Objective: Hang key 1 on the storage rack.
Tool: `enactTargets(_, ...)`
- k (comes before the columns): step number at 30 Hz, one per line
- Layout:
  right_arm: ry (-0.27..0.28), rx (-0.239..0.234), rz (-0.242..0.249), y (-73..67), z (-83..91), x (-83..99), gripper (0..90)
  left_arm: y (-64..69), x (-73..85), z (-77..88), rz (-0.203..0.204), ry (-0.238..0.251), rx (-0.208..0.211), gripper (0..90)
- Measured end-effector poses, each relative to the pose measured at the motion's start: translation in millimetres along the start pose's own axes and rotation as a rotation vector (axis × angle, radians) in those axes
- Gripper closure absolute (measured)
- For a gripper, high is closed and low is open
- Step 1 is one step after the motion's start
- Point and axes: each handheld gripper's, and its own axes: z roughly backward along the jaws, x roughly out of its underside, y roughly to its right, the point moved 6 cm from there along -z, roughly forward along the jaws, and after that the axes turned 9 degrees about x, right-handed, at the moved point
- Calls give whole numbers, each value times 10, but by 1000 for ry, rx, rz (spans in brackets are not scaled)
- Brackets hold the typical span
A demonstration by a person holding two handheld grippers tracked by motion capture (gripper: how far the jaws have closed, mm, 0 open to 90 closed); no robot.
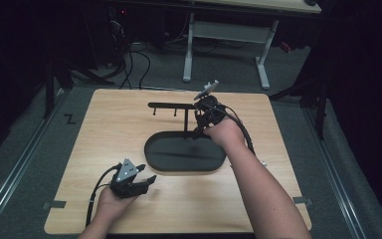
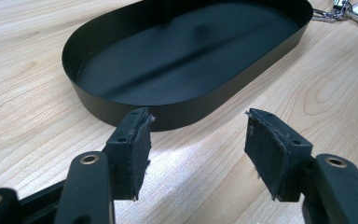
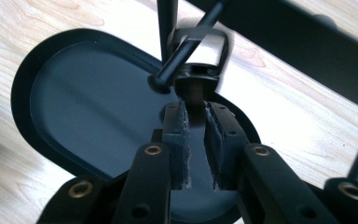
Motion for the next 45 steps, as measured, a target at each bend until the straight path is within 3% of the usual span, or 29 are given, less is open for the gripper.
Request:
enactTargets(10,19,-17,6,5,91,63,747,16,1,-18,-3,-3,4,409)
enactTargets(22,25,-28,2,61,193,304,701,33,16,-54,-6,-19,9,408)
enactTargets(33,19,-31,-3,143,158,764,649,53,32,-77,-13,-37,14,409)
enactTargets(36,14,-39,13,150,146,964,631,51,34,-81,-13,-38,13,409)
enactTargets(41,6,-35,36,177,118,1138,631,56,38,-88,-10,-39,14,409)
enactTargets(45,-9,-28,14,232,72,1295,645,64,39,-91,-11,-40,15,409)
